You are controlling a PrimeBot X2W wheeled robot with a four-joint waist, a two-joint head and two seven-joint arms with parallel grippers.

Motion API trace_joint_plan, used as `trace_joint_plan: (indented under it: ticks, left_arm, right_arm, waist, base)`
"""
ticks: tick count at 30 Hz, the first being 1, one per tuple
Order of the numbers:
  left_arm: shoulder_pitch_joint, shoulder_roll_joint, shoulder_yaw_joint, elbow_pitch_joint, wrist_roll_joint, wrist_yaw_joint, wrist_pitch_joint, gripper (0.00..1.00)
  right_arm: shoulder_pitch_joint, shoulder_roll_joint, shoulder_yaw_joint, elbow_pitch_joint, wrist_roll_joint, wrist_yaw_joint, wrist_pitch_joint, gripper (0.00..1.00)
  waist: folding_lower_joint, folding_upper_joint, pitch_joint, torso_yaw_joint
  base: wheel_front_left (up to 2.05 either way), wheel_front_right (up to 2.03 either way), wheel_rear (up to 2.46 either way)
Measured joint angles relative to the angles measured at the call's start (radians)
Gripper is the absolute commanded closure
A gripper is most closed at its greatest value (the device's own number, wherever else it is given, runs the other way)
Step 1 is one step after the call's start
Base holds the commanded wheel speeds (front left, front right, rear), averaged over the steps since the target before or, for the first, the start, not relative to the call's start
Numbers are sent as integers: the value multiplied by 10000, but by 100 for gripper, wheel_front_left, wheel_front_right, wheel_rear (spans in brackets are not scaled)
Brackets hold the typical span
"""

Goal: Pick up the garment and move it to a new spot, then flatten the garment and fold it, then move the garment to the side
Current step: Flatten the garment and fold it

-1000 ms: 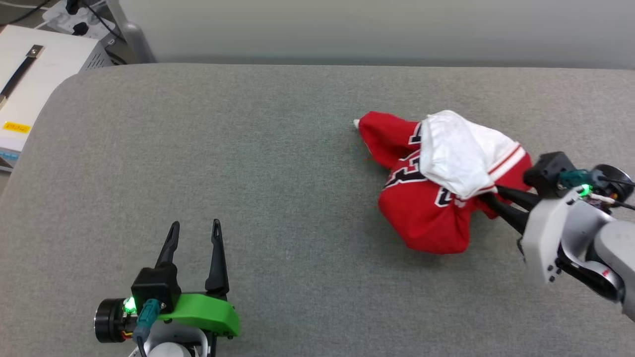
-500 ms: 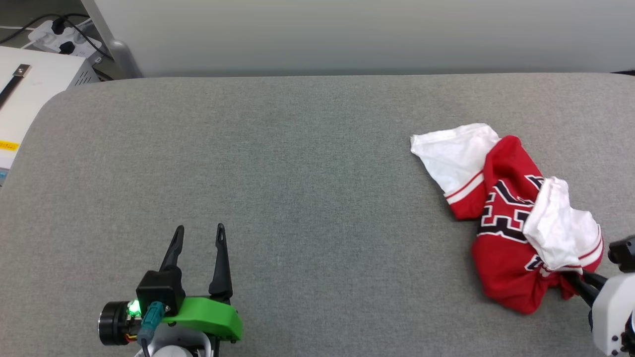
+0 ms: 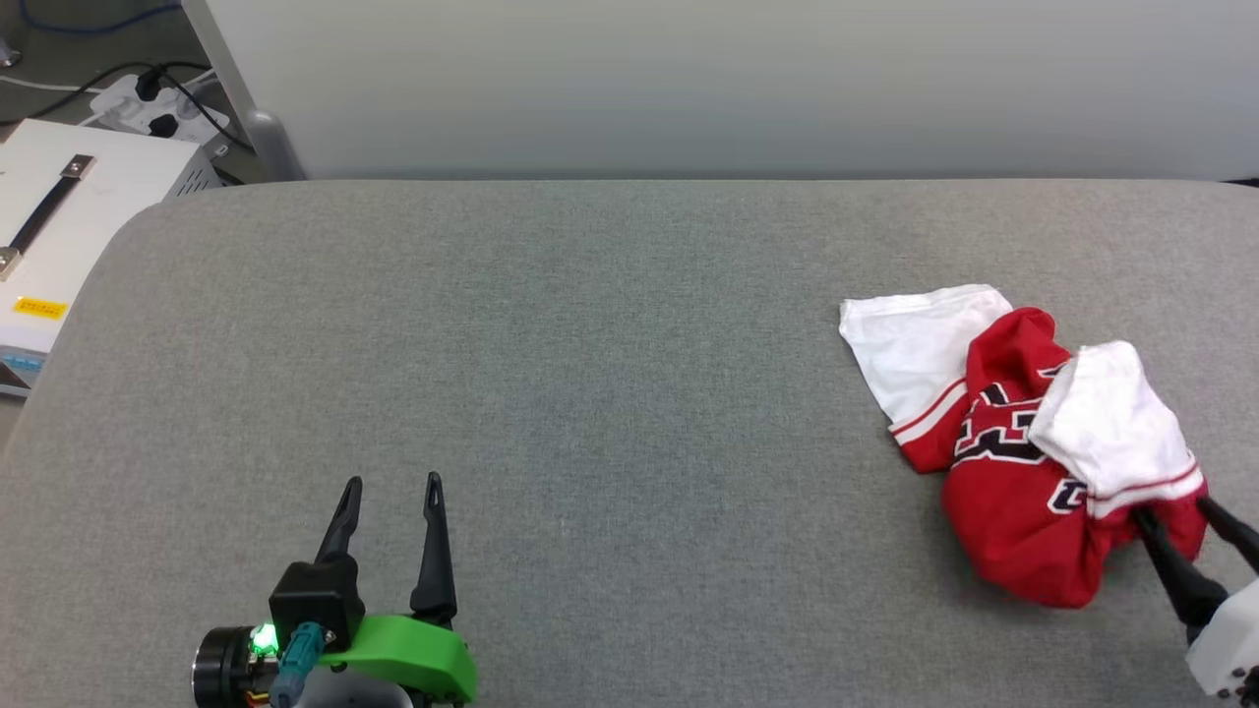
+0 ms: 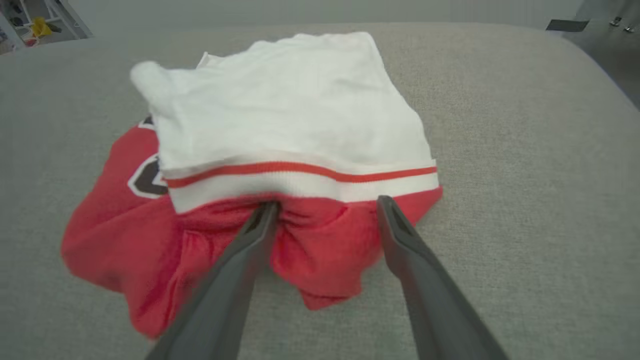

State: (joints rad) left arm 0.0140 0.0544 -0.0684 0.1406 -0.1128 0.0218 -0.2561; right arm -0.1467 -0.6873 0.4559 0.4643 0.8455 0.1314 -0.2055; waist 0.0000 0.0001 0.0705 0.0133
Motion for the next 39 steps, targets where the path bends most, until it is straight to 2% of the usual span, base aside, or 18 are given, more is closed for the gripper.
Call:
trace_joint_plan:
  ticks: [8, 12, 16, 19, 22, 27, 31, 34, 39]
  left_arm:
    - [63, 0, 35, -161, 77, 0, 0, 0]
    - [51, 0, 8, -221, 79, 0, 0, 0]
    - [-3, 0, -13, -284, 81, -2, 0, 0]
    - [-155, 0, -61, -334, 104, -2, 0, 0]
    - [-369, 0, -167, -408, 105, -2, 2, 0]
    - [-782, 0, -313, -621, 104, 2, 0, 0]
    - [-1110, 0, -535, -809, 73, 17, 0, 0]
    - [-1366, -2, -671, -911, 23, 109, 0, 0]
    - [-1659, -2, -917, -1012, -151, 280, 0, 0]
  right_arm:
    - [170, -17, -2560, -2376, -1534, 0, -138, 0]
    - [43, 100, -3515, -3900, -2207, 0, 667, 0]
    - [-918, 81, -3601, -5014, -2667, 0, 1910, 0]
    - [-1939, -23, -3198, -5346, -2667, 0, 2932, 0]
    - [-2913, -347, -2234, -5292, -2558, 0, 4305, 0]
    - [-4552, -777, -84, -4692, -1409, 0, 7361, 0]
    - [-5791, -918, 1104, -3935, -702, 0, 9319, 0]
    - [-6538, -874, 1910, -3323, -612, 0, 10153, 0]
    - [-7435, -437, 2819, -2015, -598, 0, 10320, 0]
  waist:
    - [0, 0, -121, 9]
    - [0, 0, 7, 56]
    - [0, 0, 226, 113]
    - [0, 0, 429, 174]
    - [0, 0, 665, 254]
    - [0, 0, 1142, 423]
    - [0, 0, 1574, 594]
    - [0, 0, 1913, 746]
    - [0, 0, 2474, 1048]
  base:
    - [0, 0, 0]
    - [0, 0, 0]
    - [0, 0, 0]
    - [0, 0, 0]
    - [0, 0, 0]
    - [0, 0, 0]
    - [0, 0, 0]
    - [0, 0, 0]
    - [0, 0, 0]
